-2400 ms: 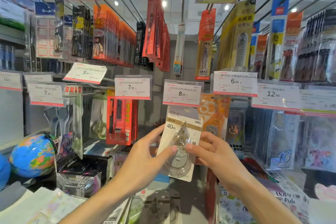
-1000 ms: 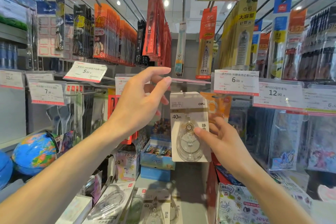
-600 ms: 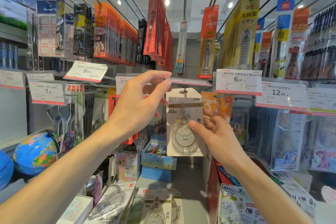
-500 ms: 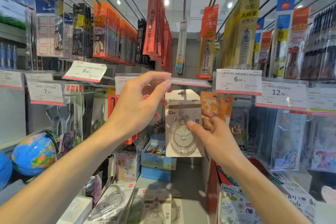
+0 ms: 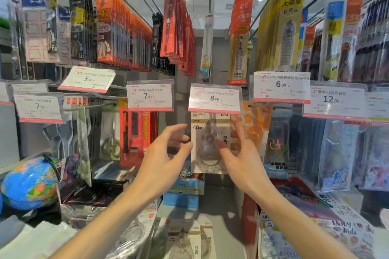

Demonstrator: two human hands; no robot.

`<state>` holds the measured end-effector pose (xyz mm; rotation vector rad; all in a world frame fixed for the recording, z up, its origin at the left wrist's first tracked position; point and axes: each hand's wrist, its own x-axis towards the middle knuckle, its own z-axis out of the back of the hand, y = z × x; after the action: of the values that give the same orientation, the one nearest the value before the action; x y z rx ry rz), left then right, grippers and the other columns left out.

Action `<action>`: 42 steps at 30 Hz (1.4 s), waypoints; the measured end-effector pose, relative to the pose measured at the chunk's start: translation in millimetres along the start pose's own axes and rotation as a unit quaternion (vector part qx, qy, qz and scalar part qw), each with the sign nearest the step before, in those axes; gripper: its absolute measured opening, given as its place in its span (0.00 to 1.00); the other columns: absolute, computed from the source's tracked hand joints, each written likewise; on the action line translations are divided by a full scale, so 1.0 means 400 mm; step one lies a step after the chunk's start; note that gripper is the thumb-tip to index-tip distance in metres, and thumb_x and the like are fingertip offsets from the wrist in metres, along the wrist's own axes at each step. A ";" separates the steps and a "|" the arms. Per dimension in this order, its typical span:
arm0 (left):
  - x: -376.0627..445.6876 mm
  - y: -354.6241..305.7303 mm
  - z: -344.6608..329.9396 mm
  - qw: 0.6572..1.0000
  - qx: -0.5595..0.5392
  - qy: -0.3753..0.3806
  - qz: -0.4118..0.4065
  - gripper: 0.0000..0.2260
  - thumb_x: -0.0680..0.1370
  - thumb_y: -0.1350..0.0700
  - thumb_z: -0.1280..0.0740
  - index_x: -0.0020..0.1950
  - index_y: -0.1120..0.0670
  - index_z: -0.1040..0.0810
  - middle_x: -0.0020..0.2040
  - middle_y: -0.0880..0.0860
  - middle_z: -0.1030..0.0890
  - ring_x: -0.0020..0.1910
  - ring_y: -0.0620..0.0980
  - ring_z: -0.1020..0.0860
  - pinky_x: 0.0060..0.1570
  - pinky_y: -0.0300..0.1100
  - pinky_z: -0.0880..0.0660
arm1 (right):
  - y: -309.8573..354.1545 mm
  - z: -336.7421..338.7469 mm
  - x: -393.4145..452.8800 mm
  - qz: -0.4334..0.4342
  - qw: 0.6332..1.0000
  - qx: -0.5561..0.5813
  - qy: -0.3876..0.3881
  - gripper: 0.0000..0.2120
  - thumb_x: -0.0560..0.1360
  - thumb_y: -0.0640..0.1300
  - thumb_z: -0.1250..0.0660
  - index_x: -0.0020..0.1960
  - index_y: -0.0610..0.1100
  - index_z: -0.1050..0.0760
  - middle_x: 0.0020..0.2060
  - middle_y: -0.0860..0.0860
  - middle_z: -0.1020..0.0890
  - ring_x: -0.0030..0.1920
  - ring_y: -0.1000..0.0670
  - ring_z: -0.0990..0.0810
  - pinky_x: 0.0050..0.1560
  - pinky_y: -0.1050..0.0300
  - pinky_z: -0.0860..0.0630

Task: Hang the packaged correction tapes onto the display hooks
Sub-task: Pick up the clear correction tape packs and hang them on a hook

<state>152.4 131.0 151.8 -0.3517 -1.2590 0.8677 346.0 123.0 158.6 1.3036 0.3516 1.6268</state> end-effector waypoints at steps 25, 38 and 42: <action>0.169 0.068 -0.121 0.993 -0.040 0.078 0.073 0.29 0.84 0.43 0.42 0.82 0.40 0.52 0.74 0.36 0.37 0.67 0.37 0.35 0.56 0.31 0.39 | -0.046 -0.070 0.137 -0.048 0.998 -0.031 0.009 0.35 0.83 0.49 0.35 0.83 0.55 0.49 0.71 0.65 0.33 0.74 0.56 0.32 0.68 0.58 0.32; 0.034 0.067 -0.020 0.995 -0.035 0.023 0.094 0.12 0.82 0.51 0.34 0.66 0.45 0.23 0.62 0.41 0.20 0.61 0.40 0.22 0.63 0.44 0.25 | -0.034 0.026 0.002 -0.110 0.989 0.071 0.066 0.19 0.81 0.45 0.33 0.72 0.52 0.27 0.65 0.58 0.19 0.67 0.55 0.21 0.73 0.48 0.26; -0.056 0.028 0.000 0.989 -0.088 -0.018 0.114 0.06 0.81 0.55 0.32 0.57 0.47 0.20 0.51 0.47 0.15 0.49 0.43 0.16 0.51 0.46 0.17 | -0.011 0.044 -0.065 -0.123 0.978 0.161 0.045 0.09 0.81 0.42 0.32 0.61 0.45 0.20 0.54 0.46 0.14 0.51 0.50 0.13 0.57 0.54 0.16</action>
<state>147.0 121.7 129.3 -0.6327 -1.3511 0.9613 361.8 98.0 147.1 1.3632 0.8283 1.4609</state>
